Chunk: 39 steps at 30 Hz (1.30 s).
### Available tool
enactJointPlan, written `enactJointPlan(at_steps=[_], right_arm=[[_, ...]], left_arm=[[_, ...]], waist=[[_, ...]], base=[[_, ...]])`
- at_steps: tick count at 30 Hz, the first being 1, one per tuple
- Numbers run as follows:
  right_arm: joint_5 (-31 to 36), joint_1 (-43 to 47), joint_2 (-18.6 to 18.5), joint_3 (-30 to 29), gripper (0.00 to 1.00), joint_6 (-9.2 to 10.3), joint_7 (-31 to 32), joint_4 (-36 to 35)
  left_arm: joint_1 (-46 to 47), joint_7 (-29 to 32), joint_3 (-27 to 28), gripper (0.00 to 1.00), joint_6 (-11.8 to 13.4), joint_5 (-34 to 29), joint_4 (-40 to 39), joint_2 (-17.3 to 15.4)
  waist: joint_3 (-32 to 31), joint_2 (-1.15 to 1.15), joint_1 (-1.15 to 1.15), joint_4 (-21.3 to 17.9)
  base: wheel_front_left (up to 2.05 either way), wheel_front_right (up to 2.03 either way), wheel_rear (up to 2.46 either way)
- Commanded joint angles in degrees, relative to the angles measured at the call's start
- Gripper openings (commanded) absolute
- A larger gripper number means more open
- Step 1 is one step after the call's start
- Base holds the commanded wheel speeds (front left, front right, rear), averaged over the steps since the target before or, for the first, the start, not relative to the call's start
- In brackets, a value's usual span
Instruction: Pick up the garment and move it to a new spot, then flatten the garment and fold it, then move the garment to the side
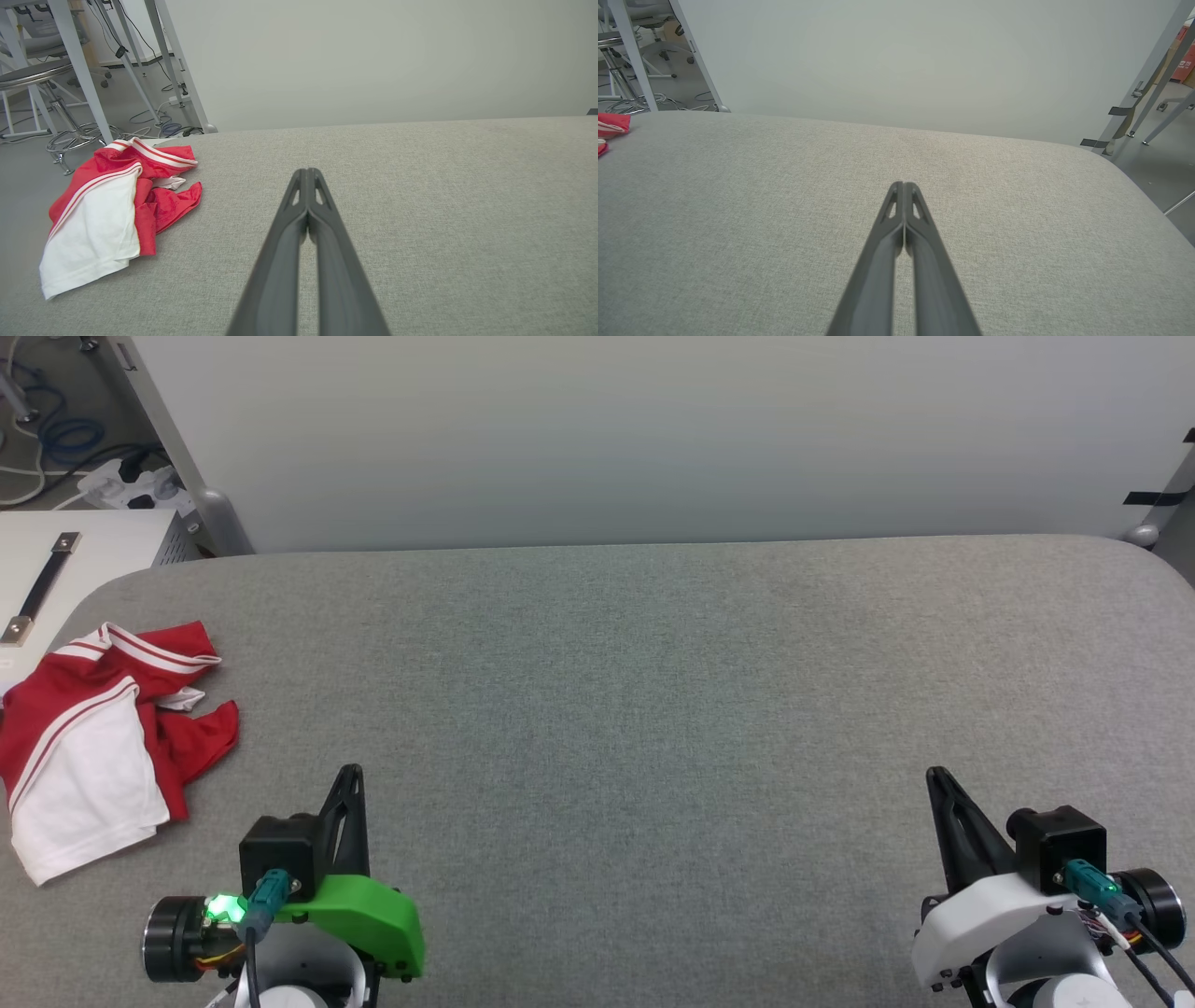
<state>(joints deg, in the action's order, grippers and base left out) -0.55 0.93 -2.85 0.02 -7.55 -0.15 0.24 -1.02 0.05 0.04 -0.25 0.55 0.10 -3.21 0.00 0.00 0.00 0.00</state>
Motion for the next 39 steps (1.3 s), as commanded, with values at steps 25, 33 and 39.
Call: enactJointPlan(at_steps=[25,33,39], right_arm=[[-0.8,-0.6,0.0,0.2,1.0,0.01,-1.8,0.9],[-0.8,-1.0,0.0,-0.3,1.0,0.01,-3.0,1.2],[-1.0,-1.3,0.0,-0.3,1.0,0.02,-3.6,1.1]], left_arm=[[-0.2,-1.8,0.0,1.0,0.1,1.6,1.0,0.0],[-0.2,-3.0,-0.1,1.0,0.0,2.4,1.7,0.0],[-0.2,-3.7,-0.2,1.0,-0.2,3.0,1.9,0.1]], waist=[[0.2,0.0,0.0,0.0],[0.3,0.0,0.0,0.0],[0.3,0.0,0.0,0.1]], base=[[0.0,0.0,0.0],[0.0,0.0,0.0],[0.0,0.0,0.0]])
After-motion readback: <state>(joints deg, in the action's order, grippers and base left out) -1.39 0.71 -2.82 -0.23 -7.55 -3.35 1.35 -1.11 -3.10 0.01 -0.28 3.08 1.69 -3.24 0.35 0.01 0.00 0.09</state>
